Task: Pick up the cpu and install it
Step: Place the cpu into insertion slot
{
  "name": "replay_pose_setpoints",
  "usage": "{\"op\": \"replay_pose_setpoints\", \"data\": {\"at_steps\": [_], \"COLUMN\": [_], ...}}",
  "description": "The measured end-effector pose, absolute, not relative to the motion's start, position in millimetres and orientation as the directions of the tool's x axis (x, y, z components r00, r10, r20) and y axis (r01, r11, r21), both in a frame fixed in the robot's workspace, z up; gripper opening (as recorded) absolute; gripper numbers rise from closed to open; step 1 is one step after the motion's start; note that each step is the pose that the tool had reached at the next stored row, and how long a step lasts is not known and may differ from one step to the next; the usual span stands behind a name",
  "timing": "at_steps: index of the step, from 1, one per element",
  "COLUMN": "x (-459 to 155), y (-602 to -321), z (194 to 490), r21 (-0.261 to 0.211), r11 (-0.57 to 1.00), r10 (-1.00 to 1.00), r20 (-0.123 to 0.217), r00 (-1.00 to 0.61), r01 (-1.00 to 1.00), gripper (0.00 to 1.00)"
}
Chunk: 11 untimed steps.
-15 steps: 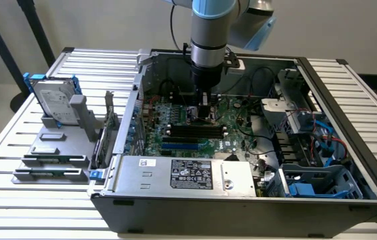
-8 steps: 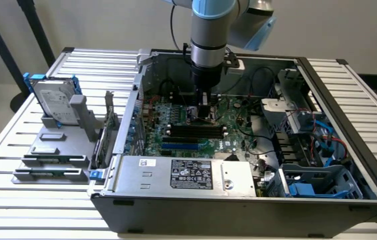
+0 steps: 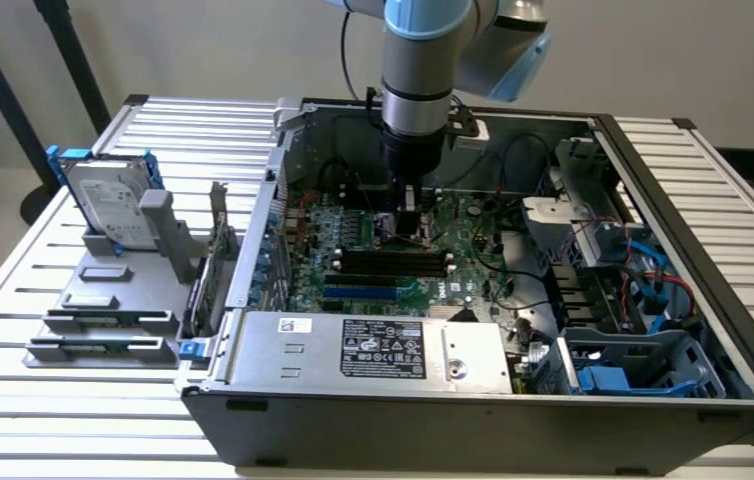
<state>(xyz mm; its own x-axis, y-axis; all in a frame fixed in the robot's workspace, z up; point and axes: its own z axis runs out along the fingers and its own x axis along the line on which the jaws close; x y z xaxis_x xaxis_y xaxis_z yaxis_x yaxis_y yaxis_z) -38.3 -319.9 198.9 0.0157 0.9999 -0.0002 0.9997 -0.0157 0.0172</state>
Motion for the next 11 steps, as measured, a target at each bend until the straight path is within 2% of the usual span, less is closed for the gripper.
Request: {"op": "replay_pose_setpoints", "data": {"at_steps": [11], "x": [-37.9], "y": [-319.7], "z": [197.4], "r21": [0.017], "r11": [-0.020], "r10": [1.000], "r20": [0.000], "r00": [0.020], "r01": [1.000], "gripper": [0.55]}}
